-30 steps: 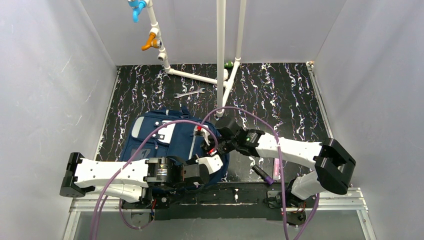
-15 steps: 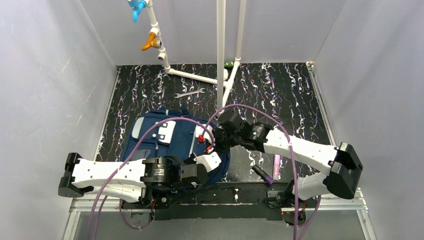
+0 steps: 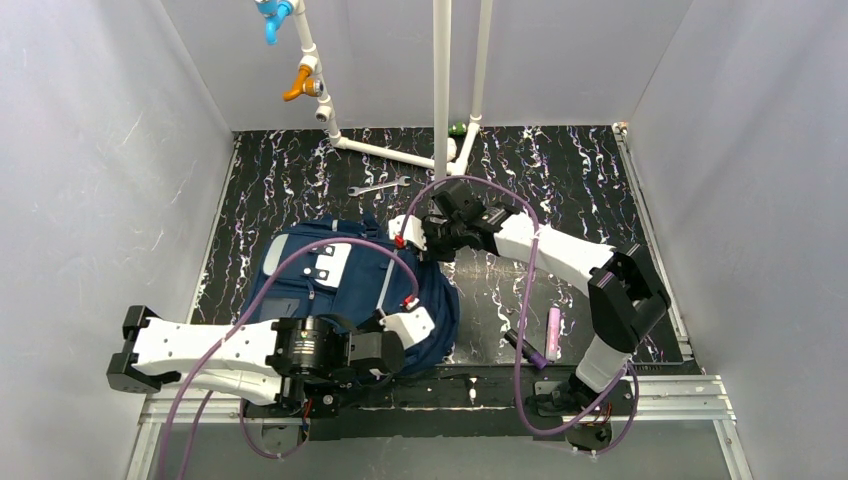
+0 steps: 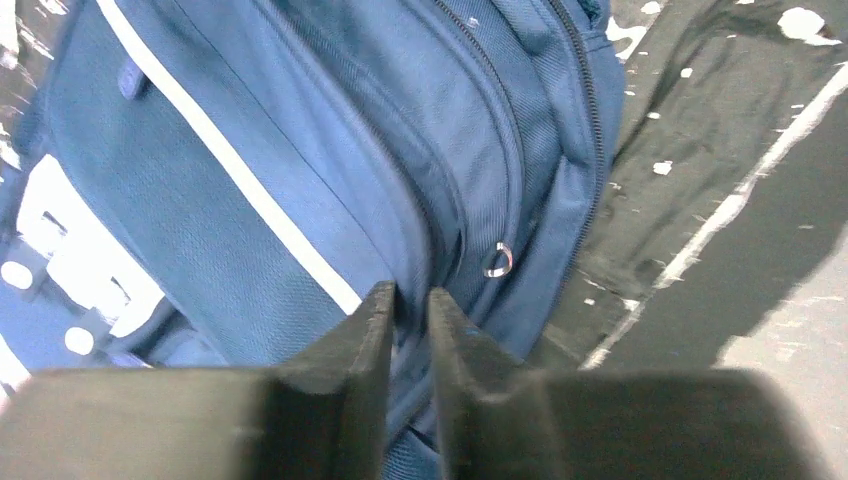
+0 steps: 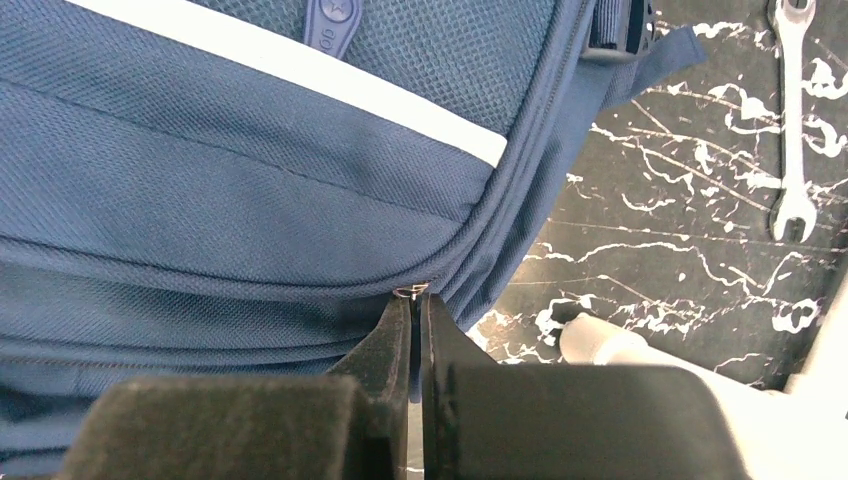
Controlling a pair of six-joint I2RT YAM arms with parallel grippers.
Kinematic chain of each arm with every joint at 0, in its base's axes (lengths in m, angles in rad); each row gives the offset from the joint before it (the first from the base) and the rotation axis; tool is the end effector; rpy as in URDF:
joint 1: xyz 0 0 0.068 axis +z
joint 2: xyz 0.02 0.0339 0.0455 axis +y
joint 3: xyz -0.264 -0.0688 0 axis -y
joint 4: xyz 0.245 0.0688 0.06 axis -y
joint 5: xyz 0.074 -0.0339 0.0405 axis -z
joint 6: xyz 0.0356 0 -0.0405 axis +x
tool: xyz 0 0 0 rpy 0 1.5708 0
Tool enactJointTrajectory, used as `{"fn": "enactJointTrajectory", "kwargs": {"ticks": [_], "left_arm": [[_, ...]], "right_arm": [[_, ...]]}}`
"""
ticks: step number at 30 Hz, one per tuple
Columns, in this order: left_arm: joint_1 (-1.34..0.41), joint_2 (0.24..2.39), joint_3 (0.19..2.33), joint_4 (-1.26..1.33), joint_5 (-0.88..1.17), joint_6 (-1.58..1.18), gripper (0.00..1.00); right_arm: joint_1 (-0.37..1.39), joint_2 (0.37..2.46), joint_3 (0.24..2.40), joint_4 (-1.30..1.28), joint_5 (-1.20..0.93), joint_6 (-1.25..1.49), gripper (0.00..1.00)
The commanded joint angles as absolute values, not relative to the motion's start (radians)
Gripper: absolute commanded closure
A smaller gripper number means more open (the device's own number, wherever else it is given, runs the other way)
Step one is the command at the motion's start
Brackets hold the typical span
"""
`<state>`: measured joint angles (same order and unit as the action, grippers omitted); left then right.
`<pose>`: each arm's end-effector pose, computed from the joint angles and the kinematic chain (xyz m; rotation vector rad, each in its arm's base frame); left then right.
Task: Pack the student bag
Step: Zip the student bag at the center of the board.
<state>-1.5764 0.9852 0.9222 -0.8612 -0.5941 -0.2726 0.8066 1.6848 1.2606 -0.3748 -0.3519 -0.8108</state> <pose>0.0189 -0.1848 0.2954 1.2020 1.9619 -0.1903 0.2492 0.2777 0.2526 -1.8089 1.4929 0.4139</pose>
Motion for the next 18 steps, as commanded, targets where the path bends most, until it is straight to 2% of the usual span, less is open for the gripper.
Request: {"fn": "enactJointTrajectory", "kwargs": {"ticks": [1,3,6,9,12,15,18], "left_arm": [[-1.600,0.862,0.949,-0.915,-0.553,-0.291,0.68],[-1.600,0.788,0.941,-0.784,-0.545,-0.265,0.51],[-1.600,0.715,0.849,-0.445,-0.638,-0.219,0.36],[-1.599,0.805,0.809,-0.219,-0.851,-0.154,0.29],[-1.583,0.985,0.835,-0.100,-1.049,-0.088,0.23],[-1.503,1.125,0.907,-0.239,-1.104,-0.225,0.21],[-1.463,1.178,0.906,-0.318,-1.119,-0.343,0.21]], "right_arm": [[0.767,1.682,1.340,-0.489,-0.412,-0.890,0.99],[0.767,1.657,1.318,-0.494,-0.499,-0.838,0.99],[0.768,1.587,1.219,-0.378,-0.582,-0.714,0.99],[0.769,1.512,1.126,-0.223,-0.623,-0.587,0.99],[0.768,1.512,1.145,-0.209,-0.642,-0.538,0.99],[0.768,1.536,1.190,-0.253,-0.649,-0.531,0.99],[0.768,1.543,1.187,-0.235,-0.659,-0.510,0.99]]}}
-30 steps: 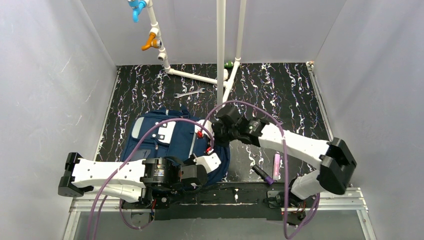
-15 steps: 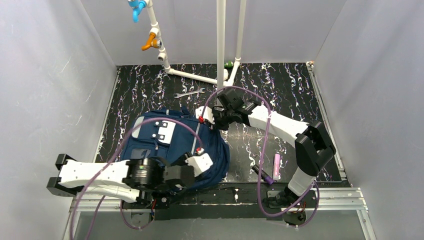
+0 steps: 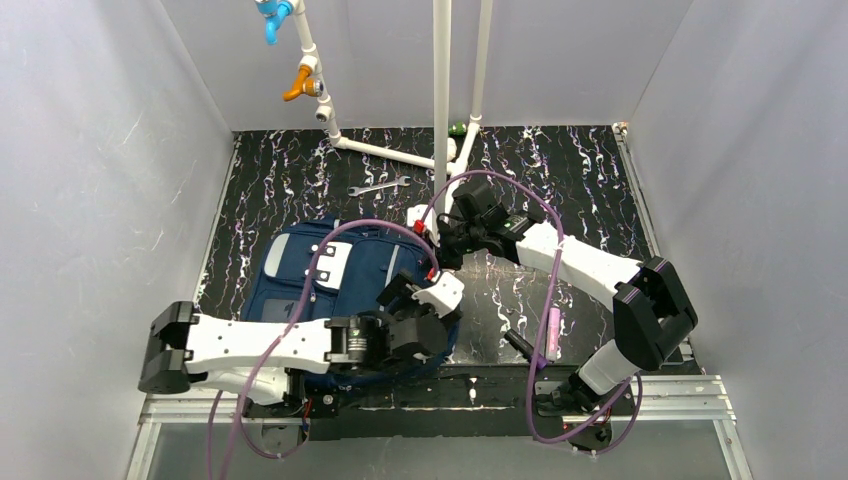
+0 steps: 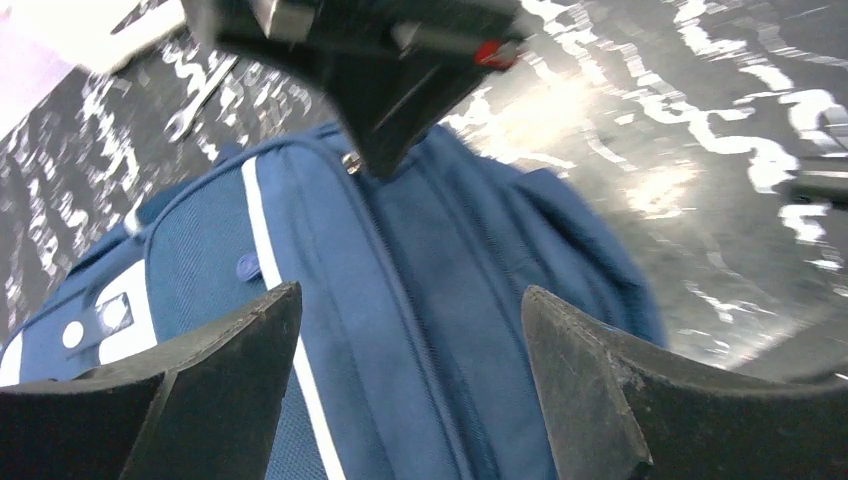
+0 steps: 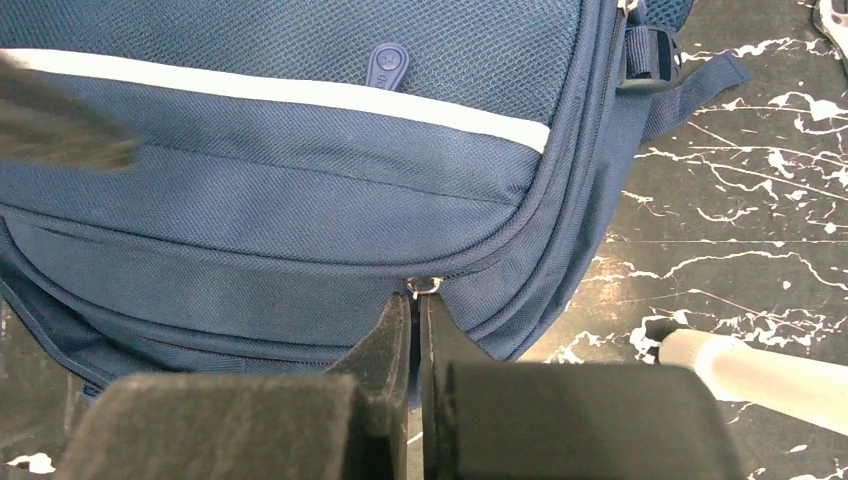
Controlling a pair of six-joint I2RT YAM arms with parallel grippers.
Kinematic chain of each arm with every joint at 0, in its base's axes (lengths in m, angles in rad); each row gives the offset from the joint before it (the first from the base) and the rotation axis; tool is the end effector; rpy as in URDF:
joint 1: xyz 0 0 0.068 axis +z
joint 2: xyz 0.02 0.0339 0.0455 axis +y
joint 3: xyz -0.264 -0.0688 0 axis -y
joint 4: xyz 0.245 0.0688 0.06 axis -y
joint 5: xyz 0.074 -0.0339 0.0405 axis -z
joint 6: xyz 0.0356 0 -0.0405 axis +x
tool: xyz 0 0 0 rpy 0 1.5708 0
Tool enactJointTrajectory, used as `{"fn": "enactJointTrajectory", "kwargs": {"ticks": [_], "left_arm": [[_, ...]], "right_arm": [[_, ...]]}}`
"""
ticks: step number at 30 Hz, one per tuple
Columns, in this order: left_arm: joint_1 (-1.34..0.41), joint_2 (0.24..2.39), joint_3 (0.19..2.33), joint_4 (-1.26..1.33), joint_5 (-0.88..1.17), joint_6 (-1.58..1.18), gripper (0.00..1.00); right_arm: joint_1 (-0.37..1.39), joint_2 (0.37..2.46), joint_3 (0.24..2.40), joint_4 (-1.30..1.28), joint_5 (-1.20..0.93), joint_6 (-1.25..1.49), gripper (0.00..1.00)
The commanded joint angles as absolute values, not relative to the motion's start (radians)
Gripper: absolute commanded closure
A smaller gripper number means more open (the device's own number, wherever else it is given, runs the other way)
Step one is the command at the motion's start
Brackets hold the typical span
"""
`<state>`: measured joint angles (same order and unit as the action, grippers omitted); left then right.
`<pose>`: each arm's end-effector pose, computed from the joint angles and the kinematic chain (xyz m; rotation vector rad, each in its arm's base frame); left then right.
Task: Pack the student bag
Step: Zip the student bag at the center of the board.
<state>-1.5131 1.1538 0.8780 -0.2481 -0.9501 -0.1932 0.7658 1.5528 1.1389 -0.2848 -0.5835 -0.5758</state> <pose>0.0432 -0.2451 0.2985 0.6785 1.7422 -0.1731 0.2337 0.2519 0.2671 -1.6226 1.5451 0.7615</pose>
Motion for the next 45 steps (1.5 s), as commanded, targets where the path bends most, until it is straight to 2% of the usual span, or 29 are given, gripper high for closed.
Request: {"fn": "enactJointTrajectory", "kwargs": {"ticks": [1,4,6,12,17,22,27,30,32,33,34,39,45], "left_arm": [[-1.460,1.186,0.902,-0.341,-1.134,-0.371,0.21],[-1.450,1.204,0.887,-0.412,-1.173,-0.447,0.23],[-1.430,1.219,0.882,-0.455,-1.160,-0.485,0.29],[-1.401,1.198,0.854,-0.547,-1.054,-0.578,0.71],[-1.397,1.096,0.801,-0.636,-0.956,-0.658,1.00],[-1.409,0.908,0.727,-0.655,-0.876,-0.679,1.00],[-1.411,0.852,0.704,-0.617,-0.822,-0.616,1.00],[-1.411,0.830,0.729,-0.567,-0.792,-0.560,0.98],[-1.411,0.821,0.746,-0.495,-0.789,-0.537,0.58],[-1.409,0.828,0.756,-0.465,-0.802,-0.536,0.45],[-1.410,0.852,0.768,-0.432,-0.815,-0.535,0.37],[-1.374,1.039,0.842,-0.320,-0.897,-0.512,0.20],[-1.289,1.276,0.979,-0.497,-0.983,-0.631,0.22]], "right_arm": [[0.768,1.543,1.183,-0.229,-0.661,-0.502,0.99],[0.767,1.534,1.168,-0.203,-0.669,-0.482,0.99],[0.768,1.525,1.160,-0.189,-0.669,-0.476,0.99],[0.766,1.515,1.194,-0.233,-0.596,-0.523,0.99],[0.767,1.563,1.279,-0.384,-0.503,-0.642,0.99],[0.765,1.647,1.369,-0.486,-0.366,-0.793,0.99],[0.765,1.771,1.521,-0.490,-0.410,-0.853,0.99],[0.766,1.846,1.636,-0.622,-0.495,-0.846,0.99],[0.767,1.843,1.632,-0.666,-0.533,-0.808,0.99],[0.768,1.822,1.606,-0.651,-0.555,-0.781,0.99],[0.770,1.789,1.562,-0.622,-0.581,-0.749,0.99],[0.773,1.619,1.350,-0.412,-0.612,-0.567,0.99],[0.775,1.570,1.331,-0.415,-0.588,-0.501,0.99]]}}
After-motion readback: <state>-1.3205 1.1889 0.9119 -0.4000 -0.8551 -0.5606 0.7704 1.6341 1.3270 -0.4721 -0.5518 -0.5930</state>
